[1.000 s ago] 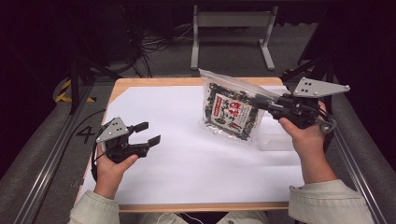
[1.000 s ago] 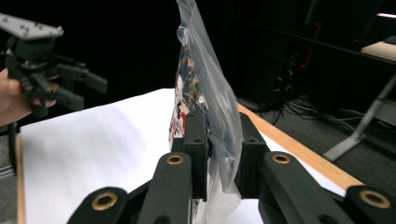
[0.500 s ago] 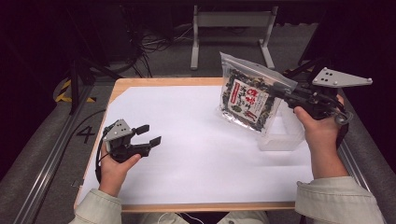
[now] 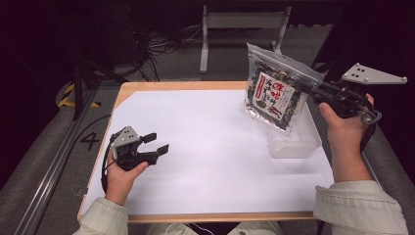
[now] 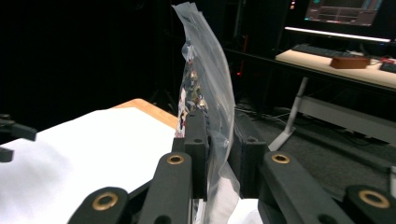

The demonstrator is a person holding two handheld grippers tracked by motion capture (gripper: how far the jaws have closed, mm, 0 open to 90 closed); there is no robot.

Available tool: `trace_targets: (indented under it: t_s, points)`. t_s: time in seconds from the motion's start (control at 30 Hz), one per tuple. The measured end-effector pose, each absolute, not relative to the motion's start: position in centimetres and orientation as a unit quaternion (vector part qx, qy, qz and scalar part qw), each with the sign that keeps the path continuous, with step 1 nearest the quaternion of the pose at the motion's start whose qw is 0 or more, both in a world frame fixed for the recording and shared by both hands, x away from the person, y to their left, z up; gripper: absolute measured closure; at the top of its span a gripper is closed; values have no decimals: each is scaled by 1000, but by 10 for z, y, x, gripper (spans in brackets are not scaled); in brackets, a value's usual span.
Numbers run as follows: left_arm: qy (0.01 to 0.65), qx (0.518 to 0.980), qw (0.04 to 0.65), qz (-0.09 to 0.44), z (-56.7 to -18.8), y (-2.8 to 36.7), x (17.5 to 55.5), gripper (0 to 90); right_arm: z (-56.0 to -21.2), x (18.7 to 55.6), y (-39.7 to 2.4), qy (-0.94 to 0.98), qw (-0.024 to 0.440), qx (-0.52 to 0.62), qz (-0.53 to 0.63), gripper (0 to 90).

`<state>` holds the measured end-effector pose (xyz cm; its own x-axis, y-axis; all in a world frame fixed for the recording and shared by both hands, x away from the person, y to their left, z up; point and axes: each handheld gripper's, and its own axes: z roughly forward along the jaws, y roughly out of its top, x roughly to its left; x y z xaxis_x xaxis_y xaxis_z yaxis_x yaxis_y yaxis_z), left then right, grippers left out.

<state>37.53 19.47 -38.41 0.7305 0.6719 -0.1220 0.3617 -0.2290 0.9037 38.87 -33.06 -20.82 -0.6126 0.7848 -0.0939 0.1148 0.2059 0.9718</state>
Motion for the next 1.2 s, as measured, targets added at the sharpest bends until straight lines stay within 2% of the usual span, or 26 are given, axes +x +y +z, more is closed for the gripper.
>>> trace_targets:
  t_s: [0.4, 1.2]
  points:
    - [339, 771, 521, 142, -387, 195, 377, 338, -207, 393, -349, 687, 345, 342, 541, 787]
    - [335, 777, 515, 137, -389, 191, 376, 351, -216, 398, -381, 665, 376, 378, 523, 787]
